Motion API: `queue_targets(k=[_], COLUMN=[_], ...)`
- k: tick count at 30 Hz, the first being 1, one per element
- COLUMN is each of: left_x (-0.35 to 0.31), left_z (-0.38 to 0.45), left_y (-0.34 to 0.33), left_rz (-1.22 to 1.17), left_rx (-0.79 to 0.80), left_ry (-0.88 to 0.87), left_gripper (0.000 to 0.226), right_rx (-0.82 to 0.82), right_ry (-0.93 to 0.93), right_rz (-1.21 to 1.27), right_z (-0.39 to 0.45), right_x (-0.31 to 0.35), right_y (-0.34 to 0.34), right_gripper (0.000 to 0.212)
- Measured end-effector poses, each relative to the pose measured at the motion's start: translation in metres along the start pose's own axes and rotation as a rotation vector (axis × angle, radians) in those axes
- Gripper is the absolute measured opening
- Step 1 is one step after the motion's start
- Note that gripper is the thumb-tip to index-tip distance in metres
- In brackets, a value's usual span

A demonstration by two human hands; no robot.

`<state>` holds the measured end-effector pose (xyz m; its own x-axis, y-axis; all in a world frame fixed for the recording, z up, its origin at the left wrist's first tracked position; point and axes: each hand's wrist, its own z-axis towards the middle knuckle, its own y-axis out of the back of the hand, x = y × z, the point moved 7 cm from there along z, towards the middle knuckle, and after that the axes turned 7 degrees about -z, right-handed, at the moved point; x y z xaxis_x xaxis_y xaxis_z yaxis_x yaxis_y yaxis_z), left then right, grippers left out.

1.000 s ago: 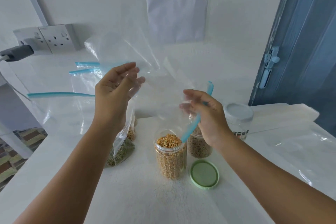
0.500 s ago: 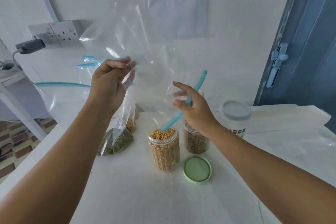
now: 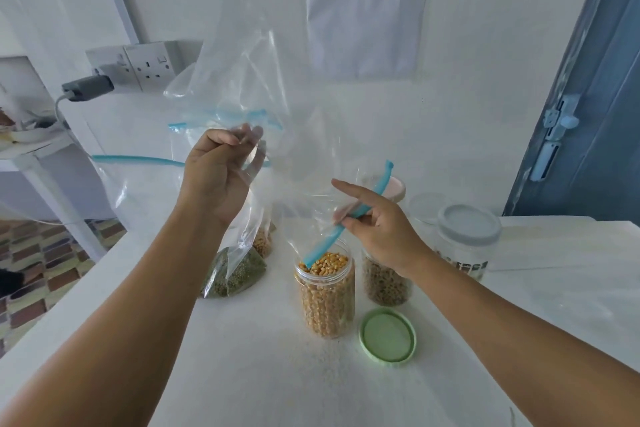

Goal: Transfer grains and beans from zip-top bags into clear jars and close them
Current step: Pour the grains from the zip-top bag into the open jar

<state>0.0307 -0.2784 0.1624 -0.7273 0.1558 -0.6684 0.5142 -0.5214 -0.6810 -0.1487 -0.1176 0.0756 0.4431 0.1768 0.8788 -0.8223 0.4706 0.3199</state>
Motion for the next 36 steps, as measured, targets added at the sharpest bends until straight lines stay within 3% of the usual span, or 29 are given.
queue_targets(k=[4,9,18,21,27,36], left_x=[-0.006,-0.009,-0.012,-0.018,-0.025,-0.020], left_z=[-0.001,-0.003,-0.005,-0.006,-0.007,-0.011], left_y=[0.000,-0.005,0.001,-0.005,-0.011,-0.014], left_rz=[-0.008,-0.007,-0.021,-0.014,0.025,0.058], left_rx=[0.018,0.055,0.037,0.050,0.091,0.109], left_ry=[-0.013,-0.025,-0.026,-0.039,-0.055,-0.054], left_gripper=[0.060,0.059,0.062,0.063,0.058,0.061], right_rx=[0.010,-0.018,-0.117,-0.077,0.088,-0.120], right_ry=[0.015,0.028,0.089,0.097,-0.011,0.087], right_rz=[0.042,0.063,-0.075,-0.045,0.018,-0.131], right_z=[0.002,0.000,0.004,0.004,-0.002,0.002], right_x=[0.007,0.012,0.029,0.031,0.020,0.021], right_y=[0.004,0.003,0.008,0.006,-0.006,0.000], right_gripper=[0.063,0.049,0.064,0.070,0.049,0.059])
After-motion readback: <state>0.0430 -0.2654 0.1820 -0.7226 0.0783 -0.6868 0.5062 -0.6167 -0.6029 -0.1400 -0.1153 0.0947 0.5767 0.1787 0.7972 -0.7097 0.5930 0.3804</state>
